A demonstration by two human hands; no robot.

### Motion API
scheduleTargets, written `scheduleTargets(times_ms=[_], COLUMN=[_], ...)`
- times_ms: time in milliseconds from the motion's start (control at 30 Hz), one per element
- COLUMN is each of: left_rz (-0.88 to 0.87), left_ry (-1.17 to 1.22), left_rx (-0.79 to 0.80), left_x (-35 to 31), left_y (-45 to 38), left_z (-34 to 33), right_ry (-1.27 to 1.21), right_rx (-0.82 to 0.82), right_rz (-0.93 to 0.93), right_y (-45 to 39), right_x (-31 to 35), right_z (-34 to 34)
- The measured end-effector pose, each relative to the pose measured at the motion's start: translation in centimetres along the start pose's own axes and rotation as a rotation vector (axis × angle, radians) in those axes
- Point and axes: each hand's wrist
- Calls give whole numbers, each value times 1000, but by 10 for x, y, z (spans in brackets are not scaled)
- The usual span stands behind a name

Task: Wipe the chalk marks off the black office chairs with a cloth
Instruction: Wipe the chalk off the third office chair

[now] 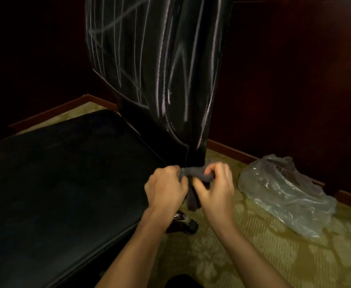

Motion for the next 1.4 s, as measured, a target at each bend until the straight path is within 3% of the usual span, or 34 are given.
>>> scheduleTargets(times_ms=[167, 267, 367, 533, 600, 700, 767, 867, 1067, 1133, 1233, 1300, 1400], left_rz=[30, 52, 0, -26, -29, -59, -89, -149, -181, -172, -172, -219, -201], left_ry=[-36, 54, 136, 193, 307, 731, 813, 723, 253, 339, 790, 811, 613], left_rx=[110, 151, 34, -158, -173, -236, -206, -120, 86, 60, -149, -181, -132], left_x=[-1, 10, 15, 15, 18, 25, 28, 38, 55, 51, 45, 41, 37], left_y=[-9, -10, 1, 10, 6, -5, -16, -31, -28, -26, -25, -24, -17], left_z=[9, 9, 4, -3, -3, 7, 14, 12, 4, 7, 17, 18, 4], right_ry=[123, 157, 149, 42, -25, -155, -179, -195, -74, -21, -53, -35, 15], right_rx=[115, 77, 18, 11, 11, 4, 36, 91, 126, 77, -12, -34, 14], right_rz=[-167, -48, 7, -134, -146, -88, -57, -87, -111, -43, 56, 101, 111], right_y=[9, -2, -5, 15, 9, -14, -24, -20, -11, -20, -42, -53, -46], right_x=[-15, 14, 32, 9, 13, 36, 45, 37, 18, 34, 67, 78, 61], right_z=[9, 15, 11, 3, 7, 16, 18, 15, 13, 16, 23, 24, 20])
Point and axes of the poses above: each hand's wrist, its own y-axis away from the middle knuckle, its own z-axis out of the back of the hand, x = y × z, and after that the axes turned 12 degrees about -z, right-handed
